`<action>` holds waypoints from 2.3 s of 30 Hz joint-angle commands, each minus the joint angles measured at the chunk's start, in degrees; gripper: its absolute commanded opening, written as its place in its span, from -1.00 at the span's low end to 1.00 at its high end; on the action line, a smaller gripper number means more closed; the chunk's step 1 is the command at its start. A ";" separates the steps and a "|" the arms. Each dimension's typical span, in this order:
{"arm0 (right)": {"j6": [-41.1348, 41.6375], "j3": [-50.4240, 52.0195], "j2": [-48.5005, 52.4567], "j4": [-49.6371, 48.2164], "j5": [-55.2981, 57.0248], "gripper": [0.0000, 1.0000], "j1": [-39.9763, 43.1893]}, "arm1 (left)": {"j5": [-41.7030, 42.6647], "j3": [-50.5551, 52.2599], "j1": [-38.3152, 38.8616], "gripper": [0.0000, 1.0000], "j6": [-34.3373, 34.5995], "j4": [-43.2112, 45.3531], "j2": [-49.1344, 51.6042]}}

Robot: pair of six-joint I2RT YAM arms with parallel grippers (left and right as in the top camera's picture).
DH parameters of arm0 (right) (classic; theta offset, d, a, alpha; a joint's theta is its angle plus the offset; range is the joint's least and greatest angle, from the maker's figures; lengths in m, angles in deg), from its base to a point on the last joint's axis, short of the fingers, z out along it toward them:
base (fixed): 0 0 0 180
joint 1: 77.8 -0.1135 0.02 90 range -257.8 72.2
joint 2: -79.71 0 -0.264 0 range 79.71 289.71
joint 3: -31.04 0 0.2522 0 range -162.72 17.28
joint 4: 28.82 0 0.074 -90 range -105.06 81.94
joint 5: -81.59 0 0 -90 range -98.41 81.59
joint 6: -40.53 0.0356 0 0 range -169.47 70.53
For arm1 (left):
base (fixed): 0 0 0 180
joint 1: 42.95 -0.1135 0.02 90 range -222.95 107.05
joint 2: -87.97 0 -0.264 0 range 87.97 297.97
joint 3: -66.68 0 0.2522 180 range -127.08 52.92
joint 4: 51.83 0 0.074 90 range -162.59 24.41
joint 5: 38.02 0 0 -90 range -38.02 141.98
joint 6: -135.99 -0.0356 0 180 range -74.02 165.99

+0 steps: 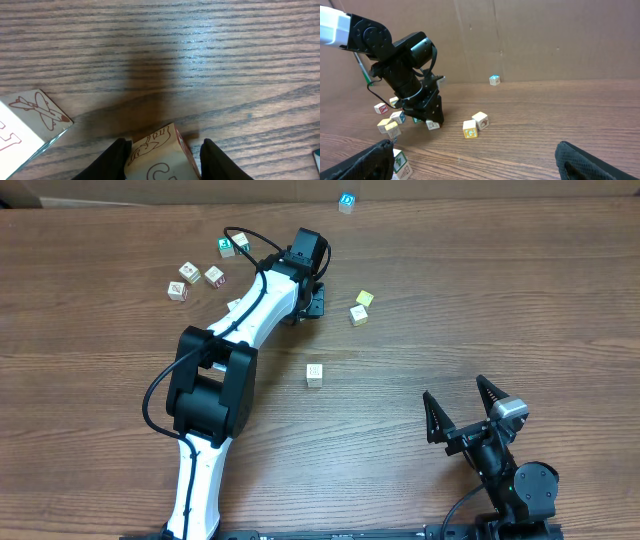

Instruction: Form a tower

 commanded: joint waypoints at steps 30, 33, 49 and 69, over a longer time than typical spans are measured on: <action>0.15 0.59 -0.52 -0.33 -0.04 1.00 0.26 | 0.24 -0.15 0.02 -0.13 -1.03 -10.91 0.46; 0.15 0.59 -0.52 -0.33 -0.04 1.00 0.26 | 0.26 -0.15 0.02 -0.04 -1.01 -10.91 0.46; 0.15 0.59 -0.52 -0.33 -0.04 1.00 0.26 | 0.07 -0.15 0.02 -0.25 9.18 -11.34 0.48; 0.15 0.59 -0.52 -0.33 -0.04 1.00 0.26 | -1.66 -0.15 0.00 0.04 13.97 -9.27 0.50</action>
